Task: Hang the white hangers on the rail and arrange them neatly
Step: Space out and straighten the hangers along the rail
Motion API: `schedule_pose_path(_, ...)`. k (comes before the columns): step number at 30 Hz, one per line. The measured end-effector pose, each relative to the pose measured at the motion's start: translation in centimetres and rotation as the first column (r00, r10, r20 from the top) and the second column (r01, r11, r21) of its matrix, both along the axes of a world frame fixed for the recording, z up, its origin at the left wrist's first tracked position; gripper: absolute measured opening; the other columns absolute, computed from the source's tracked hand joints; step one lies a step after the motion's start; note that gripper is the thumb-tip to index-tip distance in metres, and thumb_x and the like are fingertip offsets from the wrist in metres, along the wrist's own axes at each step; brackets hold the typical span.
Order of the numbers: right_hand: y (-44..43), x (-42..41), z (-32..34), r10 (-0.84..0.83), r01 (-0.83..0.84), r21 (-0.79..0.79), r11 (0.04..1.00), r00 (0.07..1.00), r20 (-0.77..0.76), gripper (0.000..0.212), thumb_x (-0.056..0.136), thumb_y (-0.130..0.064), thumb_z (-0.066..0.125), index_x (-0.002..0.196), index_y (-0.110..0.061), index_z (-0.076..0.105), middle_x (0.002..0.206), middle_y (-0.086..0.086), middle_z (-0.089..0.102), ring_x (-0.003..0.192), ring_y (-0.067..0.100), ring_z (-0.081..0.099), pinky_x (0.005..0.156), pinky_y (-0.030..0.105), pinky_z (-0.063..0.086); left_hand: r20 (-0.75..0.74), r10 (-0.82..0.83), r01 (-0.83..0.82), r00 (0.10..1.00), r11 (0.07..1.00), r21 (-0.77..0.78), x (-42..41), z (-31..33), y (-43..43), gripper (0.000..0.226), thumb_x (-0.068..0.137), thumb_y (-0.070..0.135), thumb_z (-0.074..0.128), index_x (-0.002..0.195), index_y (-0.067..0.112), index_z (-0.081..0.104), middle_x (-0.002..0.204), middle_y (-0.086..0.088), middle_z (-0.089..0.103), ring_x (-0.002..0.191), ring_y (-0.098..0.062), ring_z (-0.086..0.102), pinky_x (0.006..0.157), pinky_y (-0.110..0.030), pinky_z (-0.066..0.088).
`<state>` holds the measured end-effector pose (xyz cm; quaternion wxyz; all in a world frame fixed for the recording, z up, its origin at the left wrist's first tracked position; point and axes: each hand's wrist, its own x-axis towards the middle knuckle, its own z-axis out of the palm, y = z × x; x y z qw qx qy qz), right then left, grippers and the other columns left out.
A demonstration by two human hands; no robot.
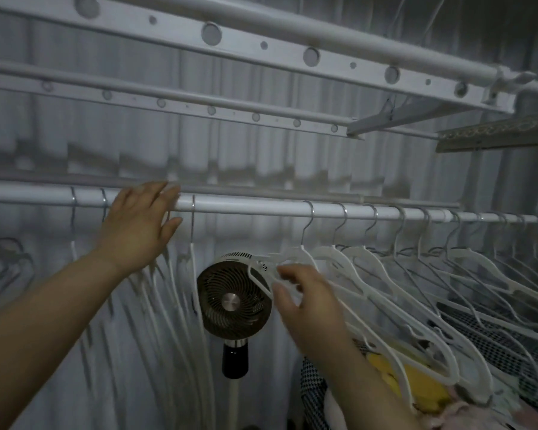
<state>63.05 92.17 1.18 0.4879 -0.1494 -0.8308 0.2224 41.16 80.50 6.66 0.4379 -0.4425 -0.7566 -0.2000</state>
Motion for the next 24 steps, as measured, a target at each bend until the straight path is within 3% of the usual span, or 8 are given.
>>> schedule_pose_path(4,-3.3,-4.7,-2.1,0.228,-0.181,-0.263,0.948,0.96,0.163,0.032,0.09,-0.024,0.054,0.12,-0.01,0.053,0.1,-0.002,0.052,0.1,0.014,0.052,0.087,0.021,0.042,0.005,0.009,-0.008,1.0,0.998,-0.056,-1.3,-0.2,-1.1,0.062,0.08,0.039,0.03,0.116,-0.002,0.059,0.115,-0.026,0.062,0.102,-0.044,0.06,0.091,-0.056,0.041)
schedule_pose_path(7,-4.5,-6.7,-3.0,0.386,-0.266,-0.521,0.811,0.913,0.135,0.035,0.092,-0.021,0.052,0.125,-0.013,0.044,0.085,-0.01,0.049,0.075,0.0,0.05,0.058,0.0,0.038,0.034,0.001,0.0,0.999,0.999,-0.049,-1.4,-0.2,-1.2,0.067,0.079,0.044,0.026,0.123,0.002,0.055,0.122,-0.024,0.058,0.111,-0.042,0.055,0.098,-0.054,0.036)
schedule_pose_path(12,-5.0,-8.0,-3.7,0.514,-0.318,-0.698,0.642,0.854,0.084,0.038,0.091,-0.003,0.049,0.127,-0.005,0.041,0.074,-0.004,0.054,0.035,-0.002,0.05,0.041,0.01,0.04,0.022,-0.002,0.003,1.0,0.999,-0.05,-1.3,-0.3,-1.4,0.064,0.078,0.041,0.03,0.118,0.0,0.058,0.116,-0.025,0.061,0.107,-0.042,0.058,0.095,-0.054,0.038)
schedule_pose_path(15,-4.4,-7.6,-3.4,0.46,-0.283,-0.656,0.699,0.881,0.11,0.03,0.09,-0.001,0.044,0.119,-0.009,0.051,0.069,-0.002,0.049,0.035,0.001,0.047,0.039,0.014,0.04,0.023,0.008,-0.007,1.0,0.999,-0.047,-1.5,-0.3,-1.6,0.067,0.078,0.043,0.027,0.121,0.002,0.056,0.12,-0.024,0.059,0.112,-0.042,0.055,0.098,-0.052,0.035)
schedule_pose_path(17,-3.6,-6.9,-3.0,0.406,-0.256,-0.585,0.77,0.903,0.139,0.026,0.09,-0.001,0.042,0.094,-0.021,0.059,0.064,-0.003,0.046,0.038,0.002,0.046,0.039,0.014,0.039,0.024,0.012,-0.011,1.0,0.999,-0.036,-1.6,-0.3,-1.5,0.069,0.077,0.045,0.027,0.122,0.002,0.056,0.122,-0.024,0.058,0.114,-0.041,0.054,0.099,-0.051,0.034)
schedule_pose_path(19,-2.7,-6.0,-2.8,0.364,-0.231,-0.508,0.83,0.914,0.18,0.034,0.09,-0.002,0.044,0.075,-0.03,0.056,0.062,-0.004,0.047,0.037,-0.001,0.046,0.037,0.01,0.036,0.007,0.024,-0.024,1.0,0.999,-0.037,-1.7,-0.4,-1.3,0.068,0.076,0.046,0.028,0.121,0.002,0.056,0.12,-0.023,0.059,0.112,-0.04,0.055,0.098,-0.053,0.035)
schedule_pose_path(22,-1.0,-4.5,-2.5,0.34,-0.196,-0.494,0.847,0.914,0.22,0.021,0.09,-0.006,0.05,0.079,-0.019,0.062,0.058,-0.002,0.044,0.033,0.0,0.042,0.035,0.009,0.034,-0.011,0.042,-0.042,0.999,0.999,-0.028,-1.8,-0.6,-1.0,0.065,0.076,0.045,0.032,0.117,0.001,0.058,0.114,-0.022,0.062,0.106,-0.04,0.058,0.095,-0.053,0.038)
schedule_pose_path(24,0.1,-3.6,-2.3,0.31,-0.159,-0.517,0.841,0.925,0.219,0.021,0.091,-0.008,0.05,0.08,-0.023,0.06,0.057,-0.002,0.046,0.031,-0.001,0.042,0.033,0.011,0.035,-0.02,0.05,-0.051,0.999,0.999,-0.017,-1.8,-0.8,-0.8,0.063,0.076,0.044,0.034,0.115,0.001,0.058,0.111,-0.022,0.062,0.104,-0.04,0.059,0.093,-0.052,0.038)
